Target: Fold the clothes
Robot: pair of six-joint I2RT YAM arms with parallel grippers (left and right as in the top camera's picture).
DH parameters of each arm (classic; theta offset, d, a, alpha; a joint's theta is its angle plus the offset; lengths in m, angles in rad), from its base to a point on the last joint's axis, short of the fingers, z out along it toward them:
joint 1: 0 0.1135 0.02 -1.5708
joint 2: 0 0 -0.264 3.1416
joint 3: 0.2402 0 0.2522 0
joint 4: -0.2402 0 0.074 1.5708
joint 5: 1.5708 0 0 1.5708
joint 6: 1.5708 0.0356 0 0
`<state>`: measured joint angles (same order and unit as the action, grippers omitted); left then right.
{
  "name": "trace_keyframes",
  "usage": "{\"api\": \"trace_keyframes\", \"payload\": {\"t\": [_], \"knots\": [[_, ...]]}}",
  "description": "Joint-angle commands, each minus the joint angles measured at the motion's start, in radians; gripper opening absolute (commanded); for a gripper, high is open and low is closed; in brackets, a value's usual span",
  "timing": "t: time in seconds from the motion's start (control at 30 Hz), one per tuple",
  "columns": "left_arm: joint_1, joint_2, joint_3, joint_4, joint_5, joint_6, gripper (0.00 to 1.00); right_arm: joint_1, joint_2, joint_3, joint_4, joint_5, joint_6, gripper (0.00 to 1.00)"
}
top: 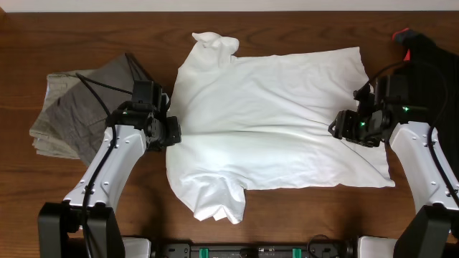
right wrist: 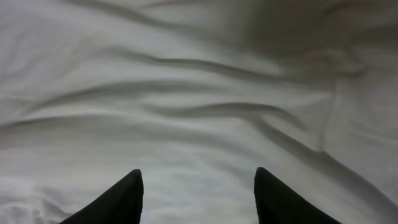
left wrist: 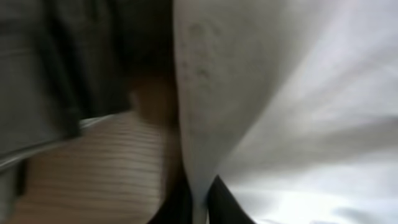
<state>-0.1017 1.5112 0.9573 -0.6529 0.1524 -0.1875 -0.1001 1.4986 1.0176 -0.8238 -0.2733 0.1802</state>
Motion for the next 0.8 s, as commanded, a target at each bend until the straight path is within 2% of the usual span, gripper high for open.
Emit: {"api": "trace_keyframes", "payload": {"t": [0.0,0.17,0.27,0.47,0.6,0.77], "knots": [[0.0,0.0,0.012,-0.008,-0.102,-0.006,0.17,0.011,0.011,-0.005,-0.005,0.071,0.037,0.52],[0.0,0.0,0.012,-0.002,-0.101,-0.005,0.17,0.01,0.085,-0.012,-0.006,0.124,0.079,0.44],[0.0,0.0,0.012,-0.004,-0.101,-0.005,0.17,0.004,0.165,-0.013,0.004,0.203,0.118,0.25],[0.0,0.0,0.012,-0.006,-0.101,-0.004,0.17,-0.011,0.344,-0.013,0.089,0.22,0.131,0.03],[0.0,0.0,0.012,-0.016,-0.102,-0.004,0.17,-0.04,0.416,-0.013,0.102,0.341,0.183,0.01],[0.0,0.0,0.012,-0.033,-0.143,0.001,0.17,-0.113,0.426,-0.007,0.079,0.57,0.22,0.01]]}}
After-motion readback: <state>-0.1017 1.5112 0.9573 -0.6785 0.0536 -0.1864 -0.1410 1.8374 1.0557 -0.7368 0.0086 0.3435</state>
